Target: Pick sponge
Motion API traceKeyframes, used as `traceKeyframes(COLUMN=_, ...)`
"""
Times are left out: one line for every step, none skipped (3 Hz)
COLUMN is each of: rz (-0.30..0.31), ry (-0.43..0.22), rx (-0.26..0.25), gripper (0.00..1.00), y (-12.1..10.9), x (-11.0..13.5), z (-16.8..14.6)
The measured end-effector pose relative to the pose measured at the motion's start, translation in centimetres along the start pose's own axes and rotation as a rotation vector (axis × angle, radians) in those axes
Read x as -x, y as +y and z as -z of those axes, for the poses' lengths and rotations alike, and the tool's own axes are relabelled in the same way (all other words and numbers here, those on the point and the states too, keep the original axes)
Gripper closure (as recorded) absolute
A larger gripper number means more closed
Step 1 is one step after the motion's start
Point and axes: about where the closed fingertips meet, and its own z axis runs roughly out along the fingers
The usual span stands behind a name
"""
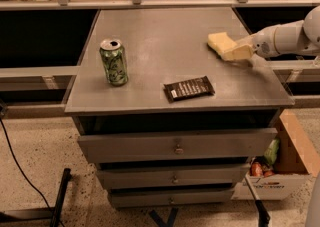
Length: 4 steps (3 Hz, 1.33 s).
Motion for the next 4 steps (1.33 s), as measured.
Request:
traceKeyframes(rz=0.0, ry=0.0, rx=0.0, gripper=1.0, y=0.0, x=0.05, z=0.04)
traceKeyframes(rz=0.0, ry=0.0, rx=0.0, gripper=1.0, y=0.0, x=0.09, z=0.06)
traceKeyframes(rz=0.0, ry=0.0, rx=0.0, gripper=1.0, y=0.0, x=0.11, z=0.08)
traceKeyframes(rz=0.001, ry=0.0, rx=0.0, gripper=1.0, y=0.0, x=0.12, z=0.08)
